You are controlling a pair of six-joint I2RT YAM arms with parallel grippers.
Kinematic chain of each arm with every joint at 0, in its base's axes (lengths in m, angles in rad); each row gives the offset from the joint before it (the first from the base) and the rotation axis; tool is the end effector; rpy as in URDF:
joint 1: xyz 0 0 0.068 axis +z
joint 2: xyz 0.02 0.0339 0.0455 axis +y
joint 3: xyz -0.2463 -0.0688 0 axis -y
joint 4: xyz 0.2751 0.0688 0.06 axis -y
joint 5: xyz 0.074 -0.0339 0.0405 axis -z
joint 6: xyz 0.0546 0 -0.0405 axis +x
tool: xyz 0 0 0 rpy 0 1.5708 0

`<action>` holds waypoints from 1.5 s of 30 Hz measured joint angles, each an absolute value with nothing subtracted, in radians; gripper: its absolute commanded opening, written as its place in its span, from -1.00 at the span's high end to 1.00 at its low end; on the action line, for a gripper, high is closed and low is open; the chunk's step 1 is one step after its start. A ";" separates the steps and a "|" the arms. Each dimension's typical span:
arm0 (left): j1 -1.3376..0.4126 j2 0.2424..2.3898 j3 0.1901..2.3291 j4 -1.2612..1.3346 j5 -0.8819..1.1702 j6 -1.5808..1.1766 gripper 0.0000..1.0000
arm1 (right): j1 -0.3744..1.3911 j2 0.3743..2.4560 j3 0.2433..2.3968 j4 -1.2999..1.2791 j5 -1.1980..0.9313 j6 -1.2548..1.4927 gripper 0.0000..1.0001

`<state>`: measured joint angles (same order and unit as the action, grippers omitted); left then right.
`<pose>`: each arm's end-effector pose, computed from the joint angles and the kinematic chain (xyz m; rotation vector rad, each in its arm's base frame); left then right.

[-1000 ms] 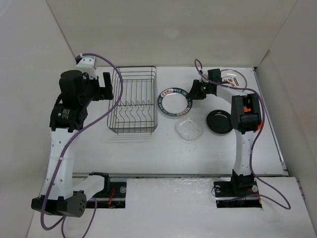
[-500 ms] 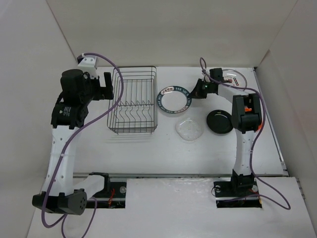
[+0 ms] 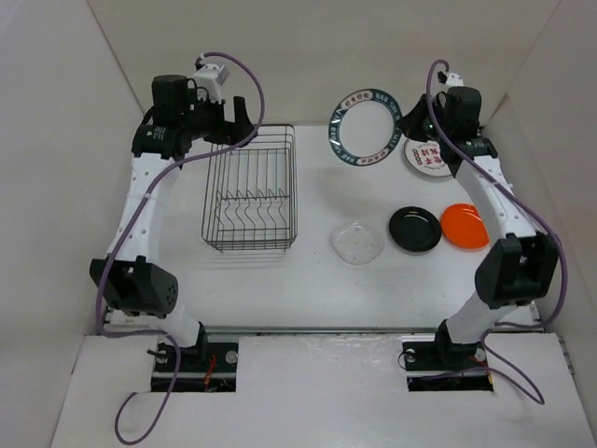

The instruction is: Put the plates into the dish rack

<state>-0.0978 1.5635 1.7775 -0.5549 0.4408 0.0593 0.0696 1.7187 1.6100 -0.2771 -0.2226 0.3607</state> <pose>0.3864 -0.0613 0.4356 0.4439 1.8500 -0.4465 0.4522 0.0436 0.3390 0.1394 1.9751 0.4993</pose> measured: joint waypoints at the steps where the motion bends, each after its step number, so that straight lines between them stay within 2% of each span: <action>1: -0.105 1.587 1.795 -0.542 0.492 0.058 -1.00 | 0.079 1.674 1.587 -0.251 -0.239 0.344 1.00; 4: -0.136 1.655 1.850 -0.527 0.639 0.051 -1.00 | 0.129 1.582 1.519 -0.187 -0.315 0.304 1.00; 8: -0.179 1.752 1.916 -0.520 0.817 0.054 -1.00 | 0.215 1.562 1.466 -0.143 -0.396 0.278 1.00; 14: -0.234 1.797 1.911 -0.519 0.911 0.055 -1.00 | 0.274 1.573 1.404 -0.111 -0.485 0.270 1.00; 23: -0.247 1.799 1.888 -0.494 0.913 0.064 -1.00 | 0.274 1.573 1.383 -0.022 -0.565 0.299 1.00; 31: -0.254 1.768 1.792 -0.450 0.853 0.086 -1.00 | 0.273 1.565 1.372 -0.010 -0.554 0.307 1.00; 38: -0.245 1.750 1.778 -0.425 0.769 0.116 -1.00 | 0.269 1.468 1.336 -0.015 -0.465 0.316 1.00; 43: -0.245 1.750 1.778 -0.409 0.749 0.117 -1.00 | 0.262 1.415 1.336 0.010 -0.480 0.318 1.00; 45: -0.245 1.751 1.782 -0.408 0.760 0.112 -0.87 | 0.262 1.415 1.336 0.011 -0.504 0.318 1.00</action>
<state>-0.2451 1.7512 1.7821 -0.4080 0.7601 0.1123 0.2615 1.4147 1.3361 0.0109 -0.5037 0.3183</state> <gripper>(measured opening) 0.971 0.045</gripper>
